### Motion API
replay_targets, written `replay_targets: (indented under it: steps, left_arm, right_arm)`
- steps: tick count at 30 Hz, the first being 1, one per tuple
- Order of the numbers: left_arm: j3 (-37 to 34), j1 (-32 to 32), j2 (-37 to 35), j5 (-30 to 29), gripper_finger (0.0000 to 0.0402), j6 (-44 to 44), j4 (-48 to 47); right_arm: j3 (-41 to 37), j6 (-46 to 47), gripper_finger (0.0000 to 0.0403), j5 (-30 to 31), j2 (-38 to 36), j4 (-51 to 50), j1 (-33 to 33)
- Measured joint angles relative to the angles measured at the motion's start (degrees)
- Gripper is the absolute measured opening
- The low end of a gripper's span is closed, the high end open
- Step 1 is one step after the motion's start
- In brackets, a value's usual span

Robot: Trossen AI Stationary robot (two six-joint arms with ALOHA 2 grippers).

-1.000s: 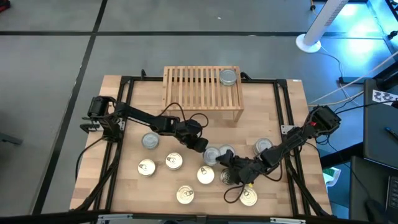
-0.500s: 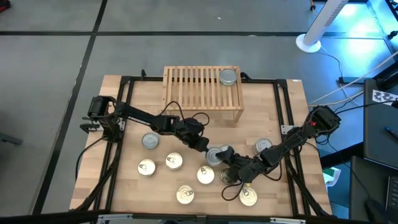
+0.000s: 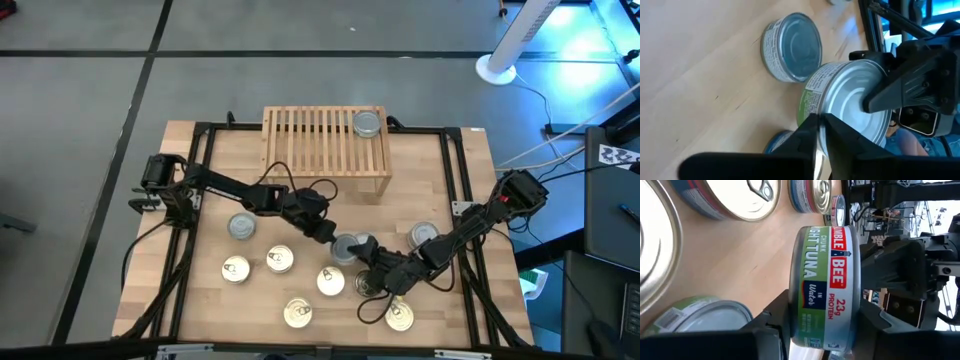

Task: Stack canned seafood by type on shelf
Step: Stack the green tuna can on top of the green tuna can on the shelf

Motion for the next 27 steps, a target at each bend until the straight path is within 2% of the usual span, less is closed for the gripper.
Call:
replay_targets:
  steps: [6,15,22,27]
  left_arm:
    - [0.0,0.0,0.0,1.0,0.0084,0.9,2.2]
    - [0.0,-0.2,-3.8,3.3,0.009,2.4,2.5]
    - [0.0,-0.4,-9.1,3.6,0.009,4.9,3.1]
    - [0.0,-0.2,-12.0,0.7,0.009,7.8,4.3]
  right_arm:
    - [-0.1,0.0,0.013,1.2,-1.7,-0.7,0.0]
    - [0.0,-0.1,0.0131,4.5,-7.1,-4.2,0.1]
    - [0.0,0.0,0.0132,13.2,-12.6,-8.3,-0.2]
    - [0.0,0.0,0.0132,20.0,-17.2,-12.9,-0.2]
